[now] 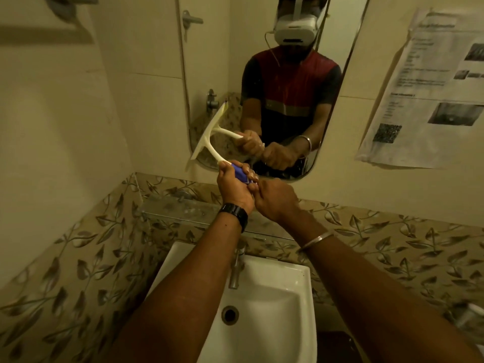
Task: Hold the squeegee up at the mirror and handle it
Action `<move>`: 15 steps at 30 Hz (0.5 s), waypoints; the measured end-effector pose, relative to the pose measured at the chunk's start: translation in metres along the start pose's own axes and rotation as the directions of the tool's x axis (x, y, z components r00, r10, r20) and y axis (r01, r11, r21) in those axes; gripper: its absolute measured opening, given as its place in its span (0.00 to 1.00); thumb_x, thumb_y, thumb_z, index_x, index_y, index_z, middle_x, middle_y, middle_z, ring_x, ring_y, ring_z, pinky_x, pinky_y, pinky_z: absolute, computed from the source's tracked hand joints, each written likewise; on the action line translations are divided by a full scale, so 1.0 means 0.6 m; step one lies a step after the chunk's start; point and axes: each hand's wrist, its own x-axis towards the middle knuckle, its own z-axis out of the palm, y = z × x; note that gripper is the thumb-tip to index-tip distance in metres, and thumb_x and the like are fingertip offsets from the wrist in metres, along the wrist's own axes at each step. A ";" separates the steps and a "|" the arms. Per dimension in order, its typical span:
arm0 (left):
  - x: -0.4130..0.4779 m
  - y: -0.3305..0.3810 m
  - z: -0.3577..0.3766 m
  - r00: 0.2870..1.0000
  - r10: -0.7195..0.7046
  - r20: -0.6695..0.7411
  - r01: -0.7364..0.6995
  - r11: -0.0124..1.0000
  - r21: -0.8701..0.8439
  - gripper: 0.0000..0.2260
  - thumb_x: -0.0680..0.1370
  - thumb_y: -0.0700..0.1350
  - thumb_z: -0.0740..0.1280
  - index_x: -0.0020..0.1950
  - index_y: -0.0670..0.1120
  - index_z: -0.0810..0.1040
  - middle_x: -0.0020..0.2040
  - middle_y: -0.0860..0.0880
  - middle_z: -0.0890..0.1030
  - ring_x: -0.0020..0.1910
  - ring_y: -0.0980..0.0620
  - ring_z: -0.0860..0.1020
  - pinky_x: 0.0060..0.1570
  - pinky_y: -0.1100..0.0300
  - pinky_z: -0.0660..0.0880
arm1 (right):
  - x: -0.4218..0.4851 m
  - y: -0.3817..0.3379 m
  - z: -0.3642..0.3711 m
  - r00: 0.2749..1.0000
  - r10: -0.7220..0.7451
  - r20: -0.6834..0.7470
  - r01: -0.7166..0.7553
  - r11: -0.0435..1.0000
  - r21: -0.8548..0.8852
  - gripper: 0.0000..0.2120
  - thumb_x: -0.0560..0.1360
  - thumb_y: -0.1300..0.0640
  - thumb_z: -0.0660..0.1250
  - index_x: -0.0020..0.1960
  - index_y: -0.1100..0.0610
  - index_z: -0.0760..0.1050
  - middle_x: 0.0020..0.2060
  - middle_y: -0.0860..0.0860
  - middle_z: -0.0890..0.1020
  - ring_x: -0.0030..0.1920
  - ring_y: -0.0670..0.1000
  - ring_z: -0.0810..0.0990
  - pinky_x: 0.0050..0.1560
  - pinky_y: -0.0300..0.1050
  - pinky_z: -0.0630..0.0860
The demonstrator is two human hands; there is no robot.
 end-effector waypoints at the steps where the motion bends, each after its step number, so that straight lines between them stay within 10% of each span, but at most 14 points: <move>1: 0.003 -0.007 -0.005 1.000 -0.008 -0.009 0.008 1.000 0.001 0.19 0.87 0.56 0.54 0.43 0.47 0.73 0.32 0.47 0.72 0.28 0.50 0.70 0.25 0.63 0.60 | -0.002 0.003 0.004 1.000 0.006 0.008 -0.006 1.000 -0.012 0.23 0.82 0.38 0.48 0.40 0.52 0.71 0.33 0.50 0.75 0.33 0.54 0.75 0.34 0.49 0.75; 15: -0.061 -0.123 -0.002 0.988 -0.153 0.028 0.152 0.988 0.012 0.18 0.86 0.56 0.54 0.44 0.47 0.73 0.34 0.46 0.73 0.28 0.50 0.70 0.26 0.63 0.61 | -0.106 0.103 0.009 0.995 0.091 0.042 -0.085 0.988 -0.128 0.32 0.79 0.32 0.39 0.41 0.52 0.73 0.32 0.49 0.75 0.32 0.54 0.75 0.32 0.45 0.69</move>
